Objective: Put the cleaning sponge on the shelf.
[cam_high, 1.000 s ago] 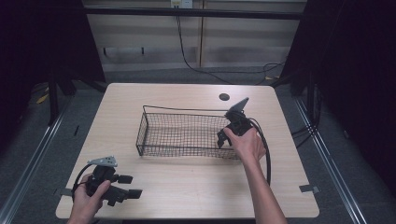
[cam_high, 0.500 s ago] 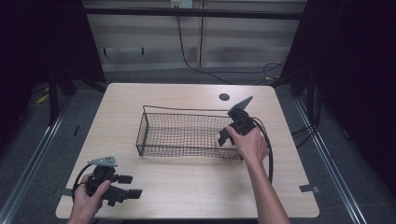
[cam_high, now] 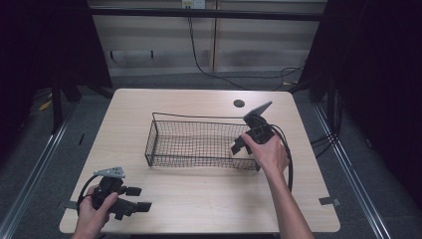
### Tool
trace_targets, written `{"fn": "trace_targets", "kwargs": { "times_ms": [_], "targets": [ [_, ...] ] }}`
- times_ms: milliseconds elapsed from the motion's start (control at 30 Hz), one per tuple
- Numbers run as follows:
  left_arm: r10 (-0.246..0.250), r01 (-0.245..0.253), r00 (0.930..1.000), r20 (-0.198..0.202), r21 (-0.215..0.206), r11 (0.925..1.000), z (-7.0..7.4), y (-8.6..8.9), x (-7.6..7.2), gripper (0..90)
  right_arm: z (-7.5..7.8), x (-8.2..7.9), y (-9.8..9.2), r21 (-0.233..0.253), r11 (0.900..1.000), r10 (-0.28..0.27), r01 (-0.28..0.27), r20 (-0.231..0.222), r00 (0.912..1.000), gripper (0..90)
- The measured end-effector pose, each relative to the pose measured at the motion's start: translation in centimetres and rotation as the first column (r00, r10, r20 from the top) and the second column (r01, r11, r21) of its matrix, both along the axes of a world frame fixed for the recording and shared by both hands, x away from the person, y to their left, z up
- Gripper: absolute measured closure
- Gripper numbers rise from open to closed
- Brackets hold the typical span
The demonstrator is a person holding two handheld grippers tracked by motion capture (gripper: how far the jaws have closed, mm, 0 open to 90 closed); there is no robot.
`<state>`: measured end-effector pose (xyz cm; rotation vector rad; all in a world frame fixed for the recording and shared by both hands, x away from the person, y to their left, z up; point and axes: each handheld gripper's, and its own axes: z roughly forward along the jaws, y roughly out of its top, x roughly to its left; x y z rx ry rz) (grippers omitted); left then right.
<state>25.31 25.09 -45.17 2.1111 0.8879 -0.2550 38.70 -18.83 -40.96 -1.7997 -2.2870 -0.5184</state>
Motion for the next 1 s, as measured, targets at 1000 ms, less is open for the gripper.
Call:
{"fn": "trace_targets", "kwargs": {
  "times_ms": [1000],
  "targets": [
    [-0.002, 0.002, 1.0, -0.001, 0.005, 1.0, 0.0, 0.0, 0.0, 18.4, 3.2, -3.8, 1.3, 0.082, 0.985, 0.133, -0.149, 0.175, 0.9755, 26.0]
  ]
}}
